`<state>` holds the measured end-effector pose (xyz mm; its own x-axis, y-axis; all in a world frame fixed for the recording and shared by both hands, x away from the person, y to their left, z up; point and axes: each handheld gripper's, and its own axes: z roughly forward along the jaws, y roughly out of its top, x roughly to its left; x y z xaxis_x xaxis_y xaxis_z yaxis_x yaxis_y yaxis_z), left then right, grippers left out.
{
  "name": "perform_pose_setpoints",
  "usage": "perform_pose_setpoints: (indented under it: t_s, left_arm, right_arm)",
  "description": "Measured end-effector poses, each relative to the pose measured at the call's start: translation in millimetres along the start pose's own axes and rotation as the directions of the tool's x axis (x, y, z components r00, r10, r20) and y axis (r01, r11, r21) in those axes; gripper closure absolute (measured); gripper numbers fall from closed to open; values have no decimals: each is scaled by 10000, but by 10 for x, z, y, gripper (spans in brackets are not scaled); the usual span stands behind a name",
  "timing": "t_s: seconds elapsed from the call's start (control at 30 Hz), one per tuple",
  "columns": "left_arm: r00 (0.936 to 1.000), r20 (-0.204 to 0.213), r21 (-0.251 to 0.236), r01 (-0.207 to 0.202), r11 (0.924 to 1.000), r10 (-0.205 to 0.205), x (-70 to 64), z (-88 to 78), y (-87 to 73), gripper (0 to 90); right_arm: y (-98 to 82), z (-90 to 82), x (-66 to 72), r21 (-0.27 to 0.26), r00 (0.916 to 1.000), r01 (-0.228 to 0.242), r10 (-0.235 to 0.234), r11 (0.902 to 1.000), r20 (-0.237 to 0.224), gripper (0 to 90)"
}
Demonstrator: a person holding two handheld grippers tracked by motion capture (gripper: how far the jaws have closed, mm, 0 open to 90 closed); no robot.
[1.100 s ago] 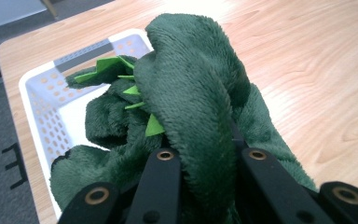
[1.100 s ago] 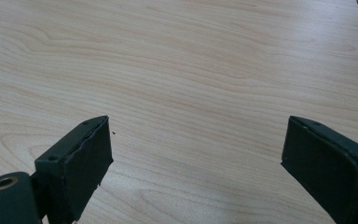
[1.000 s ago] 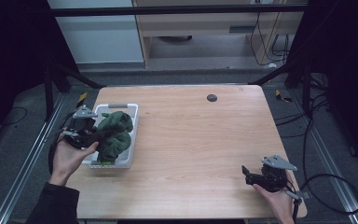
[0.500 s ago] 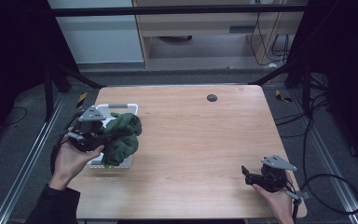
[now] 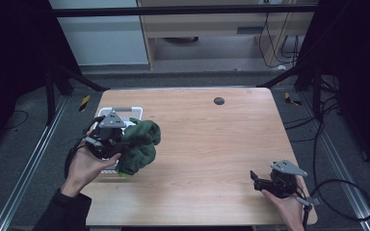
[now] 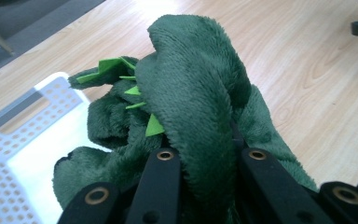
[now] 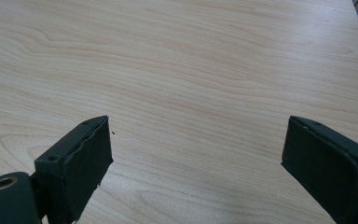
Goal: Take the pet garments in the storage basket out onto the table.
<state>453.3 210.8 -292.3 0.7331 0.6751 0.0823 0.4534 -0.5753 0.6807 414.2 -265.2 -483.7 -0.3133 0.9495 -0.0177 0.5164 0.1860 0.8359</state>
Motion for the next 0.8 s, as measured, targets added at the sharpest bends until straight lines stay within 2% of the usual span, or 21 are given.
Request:
perform_pose_setpoints:
  t_s: [0.4,0.8]
  left_arm:
    - [9972,442,165,-610,9980,602,-251,194,162,826]
    - [9898,944,649,-1131,9915,1067,-395,461,207,826]
  right_arm:
    - [0,-7,-9,-97,9999,60,-59,9999,92,77]
    - [-1,-10,-9,-136,9999,80,-78,9999,110,77]
